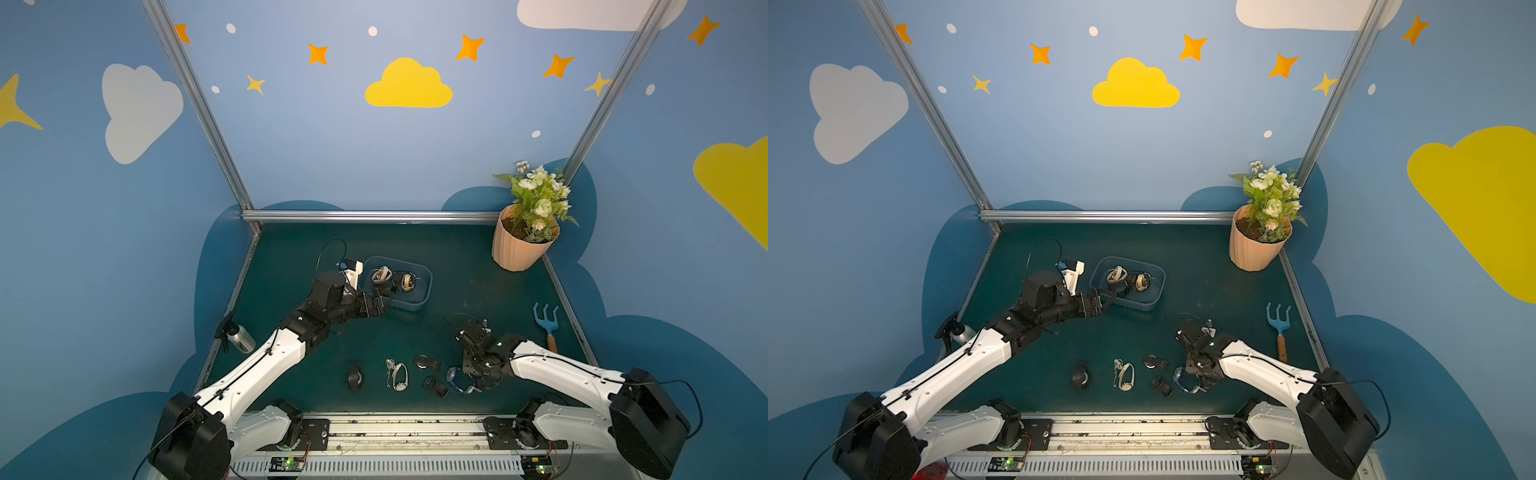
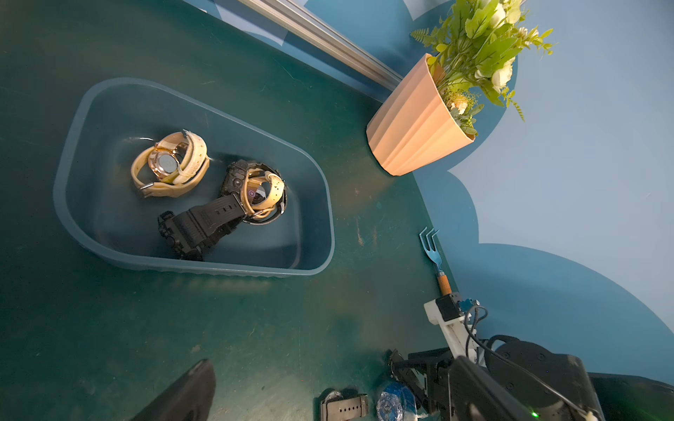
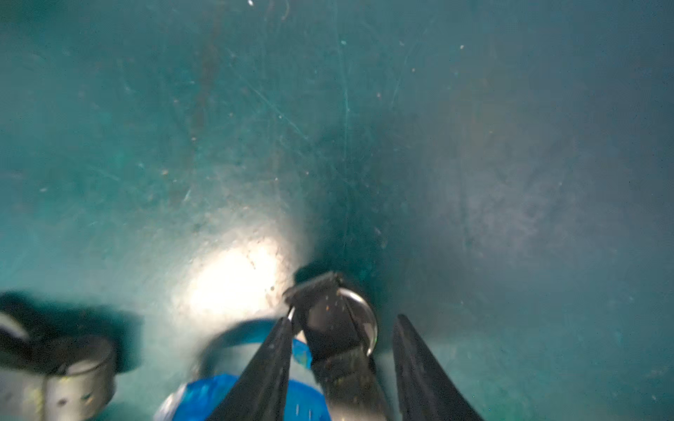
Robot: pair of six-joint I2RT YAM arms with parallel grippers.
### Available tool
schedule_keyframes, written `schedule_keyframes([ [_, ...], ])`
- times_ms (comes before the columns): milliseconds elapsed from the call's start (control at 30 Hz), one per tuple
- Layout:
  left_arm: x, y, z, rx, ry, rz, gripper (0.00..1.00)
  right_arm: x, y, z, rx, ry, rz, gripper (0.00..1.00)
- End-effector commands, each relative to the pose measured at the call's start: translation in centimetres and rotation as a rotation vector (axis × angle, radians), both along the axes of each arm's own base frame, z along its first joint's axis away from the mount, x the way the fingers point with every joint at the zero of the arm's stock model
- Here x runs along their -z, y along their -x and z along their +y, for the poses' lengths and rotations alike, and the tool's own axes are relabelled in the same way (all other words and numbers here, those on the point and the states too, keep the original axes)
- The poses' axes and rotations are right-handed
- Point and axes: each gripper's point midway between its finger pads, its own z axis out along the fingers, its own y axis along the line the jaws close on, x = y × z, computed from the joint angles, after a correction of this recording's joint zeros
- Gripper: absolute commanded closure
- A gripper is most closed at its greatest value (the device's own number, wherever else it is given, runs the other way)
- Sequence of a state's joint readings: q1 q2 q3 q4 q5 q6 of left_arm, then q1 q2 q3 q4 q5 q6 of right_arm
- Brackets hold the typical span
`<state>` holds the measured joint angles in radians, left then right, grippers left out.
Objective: Put the watch into the storage box
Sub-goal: Pick up the watch at the center of the board.
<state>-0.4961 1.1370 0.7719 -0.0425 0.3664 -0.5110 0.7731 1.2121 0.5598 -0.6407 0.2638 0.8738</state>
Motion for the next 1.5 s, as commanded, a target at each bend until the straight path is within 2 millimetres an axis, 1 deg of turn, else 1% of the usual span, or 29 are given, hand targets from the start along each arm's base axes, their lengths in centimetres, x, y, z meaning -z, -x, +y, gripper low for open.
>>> schedule_keyframes([
  [0,0.4,0.0,-0.1,0.004,-0.009,0.006,0.0,0.1,-0.6,0.3,0.001,-0.007,-0.005,0.59],
  [200,0.3,0.0,-0.1,0.005,-0.01,0.004,0.0,0.1,-1.2,0.0,-0.006,0.022,-0.023,0.72],
  [400,0.4,-0.1,-0.1,0.003,-0.012,0.008,0.0,-0.2,-2.4,0.1,-0.027,0.046,-0.047,0.77],
  [633,0.4,0.0,0.0,-0.001,-0.016,0.008,0.0,-0.5,-4.4,1.3,-0.058,0.041,-0.073,0.84],
  [700,0.3,0.0,0.1,-0.003,-0.017,0.006,0.0,-0.6,-4.9,1.6,-0.069,0.04,-0.08,0.87],
  [733,0.2,0.0,0.2,-0.006,-0.016,0.003,0.0,-0.4,-5.0,1.5,-0.075,0.048,-0.075,0.89],
  [767,0.3,0.0,0.1,-0.005,-0.019,0.003,0.0,-1.3,-5.9,2.2,-0.081,0.036,-0.098,0.89],
  [833,0.3,0.1,0.2,-0.005,-0.019,0.006,0.0,-1.9,-6.7,2.5,-0.097,0.04,-0.118,0.92],
  [933,0.2,0.1,0.2,-0.005,-0.021,0.003,0.0,-2.9,-7.6,2.7,-0.115,0.053,-0.149,0.94],
  [1200,0.2,0.0,0.3,-0.01,-0.022,0.0,0.0,-4.9,-8.9,3.3,-0.144,0.06,-0.195,0.98],
  [1267,0.2,0.1,0.3,-0.009,-0.022,0.001,0.0,-5.7,-9.2,3.6,-0.15,0.058,-0.206,0.98],
  [1367,0.2,0.1,0.3,-0.006,-0.025,-0.001,0.0,-7.5,-9.7,4.2,-0.168,0.048,-0.244,0.98],
  [1467,0.3,0.2,0.4,-0.008,-0.029,-0.001,0.0,-9.8,-10.7,5.2,-0.195,0.029,-0.292,0.97],
])
